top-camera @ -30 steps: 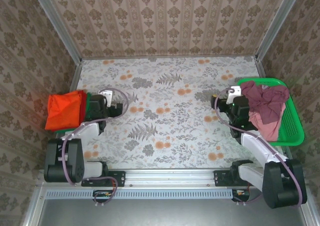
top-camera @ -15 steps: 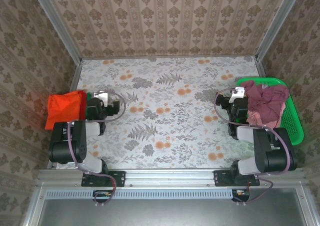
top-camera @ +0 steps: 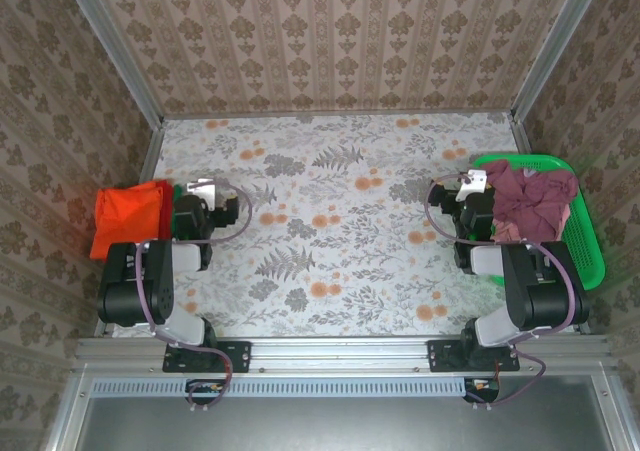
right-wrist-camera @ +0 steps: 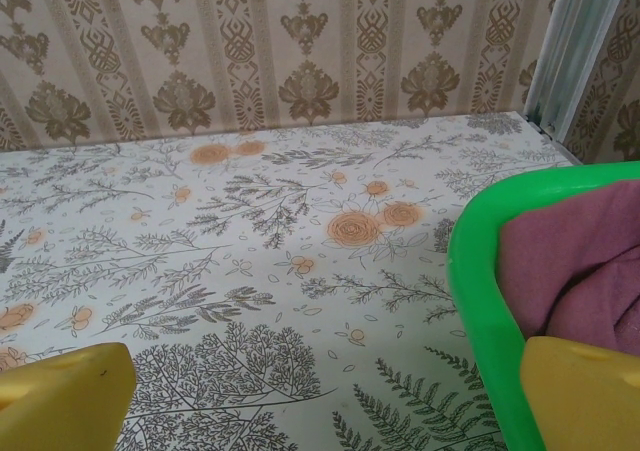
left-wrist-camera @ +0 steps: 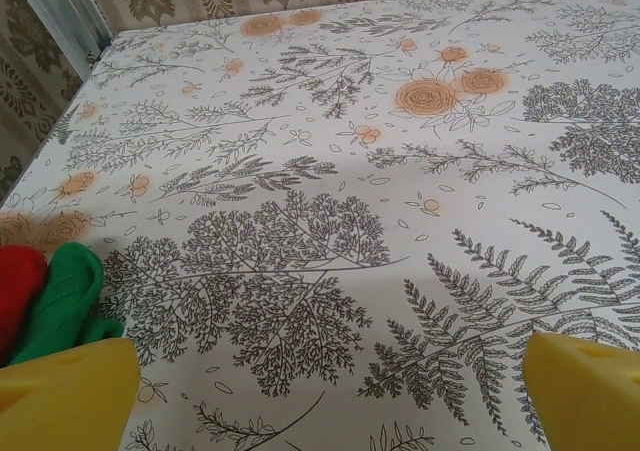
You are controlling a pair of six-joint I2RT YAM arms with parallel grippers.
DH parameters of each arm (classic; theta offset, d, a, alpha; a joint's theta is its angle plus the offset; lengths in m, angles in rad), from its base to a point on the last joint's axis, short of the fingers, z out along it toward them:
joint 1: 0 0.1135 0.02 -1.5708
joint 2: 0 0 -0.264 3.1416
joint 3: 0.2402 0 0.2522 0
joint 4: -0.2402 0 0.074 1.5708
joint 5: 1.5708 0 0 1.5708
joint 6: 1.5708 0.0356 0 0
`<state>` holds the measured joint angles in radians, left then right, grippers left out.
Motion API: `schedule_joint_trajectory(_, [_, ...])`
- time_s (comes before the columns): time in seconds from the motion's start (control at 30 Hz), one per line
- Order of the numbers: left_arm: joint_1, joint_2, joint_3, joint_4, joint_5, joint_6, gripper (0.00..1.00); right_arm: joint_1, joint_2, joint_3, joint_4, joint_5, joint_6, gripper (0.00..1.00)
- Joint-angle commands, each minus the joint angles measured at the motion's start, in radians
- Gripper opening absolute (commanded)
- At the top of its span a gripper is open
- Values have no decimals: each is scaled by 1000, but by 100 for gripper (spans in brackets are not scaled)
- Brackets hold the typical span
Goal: Fold and stack the t-shirts
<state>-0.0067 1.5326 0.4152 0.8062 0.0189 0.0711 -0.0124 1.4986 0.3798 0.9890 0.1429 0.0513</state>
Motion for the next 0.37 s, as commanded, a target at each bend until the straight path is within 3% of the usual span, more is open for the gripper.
schedule_joint_trajectory(0.0, [-4,1,-4,28,-5,-16,100,9,28,-6,-74,-41,28,100])
schedule_joint_trajectory(0.33, [-2,1,-5,28,-4,-17,100,9,29,-7,-70,-42,28,100])
